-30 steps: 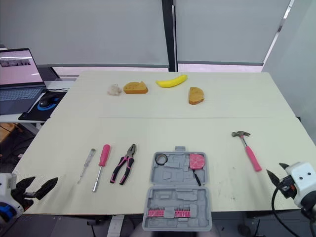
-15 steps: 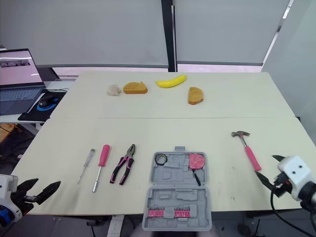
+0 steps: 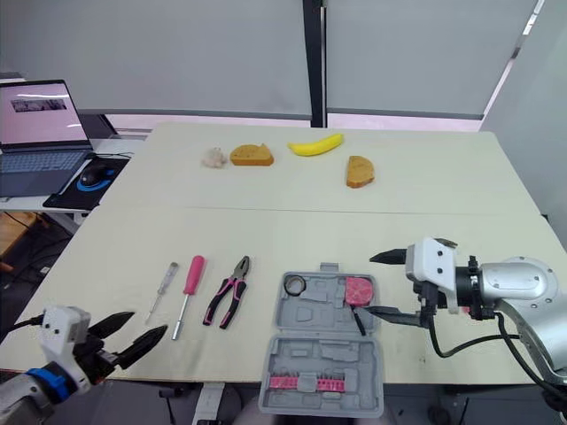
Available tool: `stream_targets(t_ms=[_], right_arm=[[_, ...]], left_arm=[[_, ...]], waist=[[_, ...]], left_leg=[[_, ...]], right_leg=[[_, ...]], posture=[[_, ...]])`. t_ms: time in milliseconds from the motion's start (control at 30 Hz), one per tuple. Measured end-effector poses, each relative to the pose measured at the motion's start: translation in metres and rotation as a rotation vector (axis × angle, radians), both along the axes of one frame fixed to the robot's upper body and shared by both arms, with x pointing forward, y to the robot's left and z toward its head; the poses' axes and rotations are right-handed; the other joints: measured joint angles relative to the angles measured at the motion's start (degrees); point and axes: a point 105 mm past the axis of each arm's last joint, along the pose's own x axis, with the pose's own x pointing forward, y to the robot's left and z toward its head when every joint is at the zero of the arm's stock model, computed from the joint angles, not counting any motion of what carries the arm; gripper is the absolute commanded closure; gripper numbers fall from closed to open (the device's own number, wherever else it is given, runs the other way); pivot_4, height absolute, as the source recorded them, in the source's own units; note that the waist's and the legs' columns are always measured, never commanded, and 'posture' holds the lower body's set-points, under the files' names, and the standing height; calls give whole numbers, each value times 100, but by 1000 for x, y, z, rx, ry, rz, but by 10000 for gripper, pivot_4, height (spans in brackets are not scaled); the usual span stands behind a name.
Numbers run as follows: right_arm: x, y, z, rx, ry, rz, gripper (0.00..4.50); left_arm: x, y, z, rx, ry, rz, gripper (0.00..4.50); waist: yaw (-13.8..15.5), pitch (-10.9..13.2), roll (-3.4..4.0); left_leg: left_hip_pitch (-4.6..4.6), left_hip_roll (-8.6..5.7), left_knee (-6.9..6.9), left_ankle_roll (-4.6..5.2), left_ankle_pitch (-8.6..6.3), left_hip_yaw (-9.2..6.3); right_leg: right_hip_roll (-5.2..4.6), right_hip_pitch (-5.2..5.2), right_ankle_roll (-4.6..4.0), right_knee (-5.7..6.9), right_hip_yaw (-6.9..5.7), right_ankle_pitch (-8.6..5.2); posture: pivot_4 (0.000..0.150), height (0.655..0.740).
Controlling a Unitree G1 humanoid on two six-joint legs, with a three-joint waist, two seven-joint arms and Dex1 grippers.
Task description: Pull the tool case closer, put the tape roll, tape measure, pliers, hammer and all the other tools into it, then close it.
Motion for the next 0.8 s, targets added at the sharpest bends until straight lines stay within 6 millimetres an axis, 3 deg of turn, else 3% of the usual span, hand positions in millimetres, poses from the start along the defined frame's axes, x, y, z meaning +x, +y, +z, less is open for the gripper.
stream_targets(t_ms=[233,367,567,800], right_arm=[[-3,10,-8,-13,31,31,301],[-1,17,-12,-25,-12,37,301],[-3,18,-14,-43,-23,44,301],[-3,21,-13,-45,-24,54,301]], left_arm=[[31,-47,0,-73,-22,35,0],[67,-72,-7,-40,7,94,0],[85,-83,-24,15,119,151,0],[86,-75,-43,82,230,211,0]], waist=[[10,-1,-2],[16,-2,-3],[-28,-2,-5],[-19,-2,-6]], left_leg=[[1,-2,1,-1,0,4],[2,-4,6,-3,3,1],[1,-6,5,-3,2,8],[2,-6,5,-3,2,5]], right_leg=[[4,11,4,7,2,2],[11,21,11,17,3,6],[11,16,13,15,11,7],[12,17,13,16,9,7]], posture=[[1500,7400],[1500,7400],[1500,7400],[1500,7400]])
